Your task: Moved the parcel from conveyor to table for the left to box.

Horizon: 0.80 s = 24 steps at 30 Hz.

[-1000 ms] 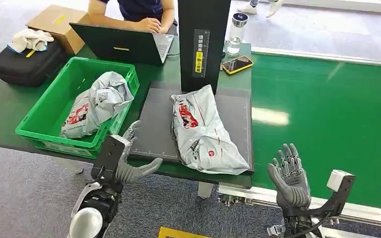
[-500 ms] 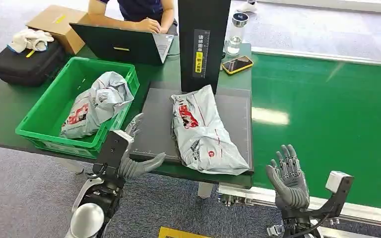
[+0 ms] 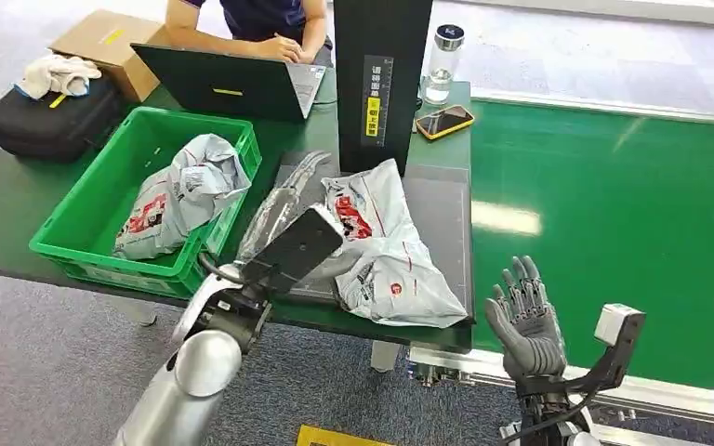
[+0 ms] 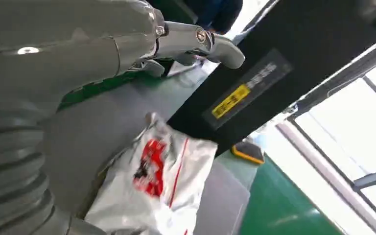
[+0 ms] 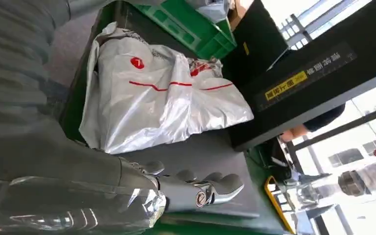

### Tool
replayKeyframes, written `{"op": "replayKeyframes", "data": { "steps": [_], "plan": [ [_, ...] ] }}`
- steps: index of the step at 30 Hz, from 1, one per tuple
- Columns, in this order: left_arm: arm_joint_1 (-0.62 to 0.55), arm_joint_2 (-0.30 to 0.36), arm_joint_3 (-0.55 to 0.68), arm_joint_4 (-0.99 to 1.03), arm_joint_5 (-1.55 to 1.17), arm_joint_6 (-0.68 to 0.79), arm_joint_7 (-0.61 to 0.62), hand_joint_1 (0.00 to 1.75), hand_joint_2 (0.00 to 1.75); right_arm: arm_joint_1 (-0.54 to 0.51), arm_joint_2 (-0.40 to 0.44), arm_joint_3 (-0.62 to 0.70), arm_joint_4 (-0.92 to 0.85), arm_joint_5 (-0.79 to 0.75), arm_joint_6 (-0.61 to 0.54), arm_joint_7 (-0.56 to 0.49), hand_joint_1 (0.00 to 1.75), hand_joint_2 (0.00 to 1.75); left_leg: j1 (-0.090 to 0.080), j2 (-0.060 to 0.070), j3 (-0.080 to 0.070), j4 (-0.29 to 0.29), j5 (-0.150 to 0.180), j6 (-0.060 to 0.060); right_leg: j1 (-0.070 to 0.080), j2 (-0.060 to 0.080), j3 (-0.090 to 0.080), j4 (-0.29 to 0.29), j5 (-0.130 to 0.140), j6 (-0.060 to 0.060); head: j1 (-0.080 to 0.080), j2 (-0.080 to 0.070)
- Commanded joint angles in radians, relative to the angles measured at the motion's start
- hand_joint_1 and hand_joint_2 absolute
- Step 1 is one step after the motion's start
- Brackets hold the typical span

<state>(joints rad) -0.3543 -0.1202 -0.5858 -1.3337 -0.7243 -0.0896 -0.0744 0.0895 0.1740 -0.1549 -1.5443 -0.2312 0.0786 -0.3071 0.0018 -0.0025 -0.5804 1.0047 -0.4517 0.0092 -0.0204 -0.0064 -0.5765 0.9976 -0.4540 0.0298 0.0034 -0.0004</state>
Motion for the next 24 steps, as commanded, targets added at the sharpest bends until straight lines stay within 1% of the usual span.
{"op": "replayKeyframes", "data": {
  "steps": [1,5,6,7,9,14,17,20,23,24],
  "plan": [
    [-0.231,0.026,-0.177,0.249,-0.087,-0.021,0.013,0.0,1.75,-0.105,-0.038,0.062,0.177,-0.022,0.011,-0.016,0.0,1.75,0.001,0.0,0.002,-0.001,0.0,-0.001,0.001,0.0,0.003,-0.002,0.001,-0.002,0.0,0.0],
    [-0.298,0.023,-0.286,0.343,-0.114,-0.044,0.017,0.0,1.75,-0.124,-0.046,0.068,0.188,-0.03,0.005,-0.019,0.0,1.75,0.001,-0.001,0.003,-0.001,0.001,-0.001,0.001,-0.001,0.003,-0.002,0.0,-0.002,0.0,0.0],
    [-0.306,0.024,-0.313,0.364,-0.125,-0.053,0.015,0.0,1.75,-0.123,-0.048,0.067,0.187,-0.032,0.004,-0.019,0.0,1.75,0.001,0.0,0.002,-0.001,0.0,-0.001,0.001,0.0,0.003,-0.002,0.0,-0.001,0.0,0.0],
    [-0.301,0.024,-0.315,0.367,-0.124,-0.053,0.015,0.0,1.75,-0.122,-0.049,0.067,0.187,-0.032,0.004,-0.019,0.0,1.75,0.001,0.0,0.002,-0.001,0.0,0.0,0.001,0.0,0.003,-0.002,0.0,-0.001,0.0,0.0],
    [-0.323,0.02,-0.387,0.438,-0.143,-0.062,0.003,0.0,1.75,-0.11,-0.049,0.061,0.177,-0.043,-0.001,-0.026,0.0,1.75,0.001,-0.001,0.003,-0.002,0.0,-0.001,0.001,-0.001,0.004,-0.002,0.0,-0.001,0.0,0.0],
    [-0.341,0.01,-0.435,0.494,-0.158,-0.056,-0.011,0.0,1.75,-0.097,-0.039,0.044,0.159,-0.057,-0.008,-0.038,0.0,1.75,0.001,0.0,0.004,-0.003,0.0,-0.001,0.001,0.0,0.005,-0.003,0.0,-0.002,0.0,0.0],
    [-0.36,0.0,-0.478,0.537,-0.147,-0.066,-0.03,0.0,1.75,-0.061,-0.025,0.002,0.125,-0.074,-0.059,-0.039,0.0,1.75,0.0,-0.001,0.002,-0.001,0.0,-0.001,0.001,-0.001,0.002,-0.001,0.0,-0.001,0.0,0.0],
    [-0.364,0.008,-0.489,0.536,-0.134,-0.067,-0.037,0.0,1.75,-0.036,-0.027,-0.017,0.109,-0.076,-0.068,-0.039,0.0,1.75,0.001,-0.003,0.004,-0.002,0.0,-0.001,0.001,-0.003,0.005,-0.003,-0.001,-0.002,0.0,0.0],
    [-0.364,0.008,-0.489,0.536,-0.134,-0.067,-0.037,0.0,1.75,-0.036,-0.027,-0.017,0.109,-0.076,-0.068,-0.039,0.0,1.75,0.0,0.0,0.001,-0.001,0.0,0.0,0.0,0.0,0.001,-0.001,0.0,-0.001,0.0,0.0],
    [-0.365,0.009,-0.489,0.535,-0.133,-0.067,-0.037,0.0,1.75,-0.038,-0.025,-0.016,0.109,-0.076,-0.068,-0.039,0.0,1.75,0.0,0.0,0.002,-0.001,0.0,-0.001,0.001,0.0,0.002,-0.001,0.0,-0.002,0.0,0.0]
  ]
}}
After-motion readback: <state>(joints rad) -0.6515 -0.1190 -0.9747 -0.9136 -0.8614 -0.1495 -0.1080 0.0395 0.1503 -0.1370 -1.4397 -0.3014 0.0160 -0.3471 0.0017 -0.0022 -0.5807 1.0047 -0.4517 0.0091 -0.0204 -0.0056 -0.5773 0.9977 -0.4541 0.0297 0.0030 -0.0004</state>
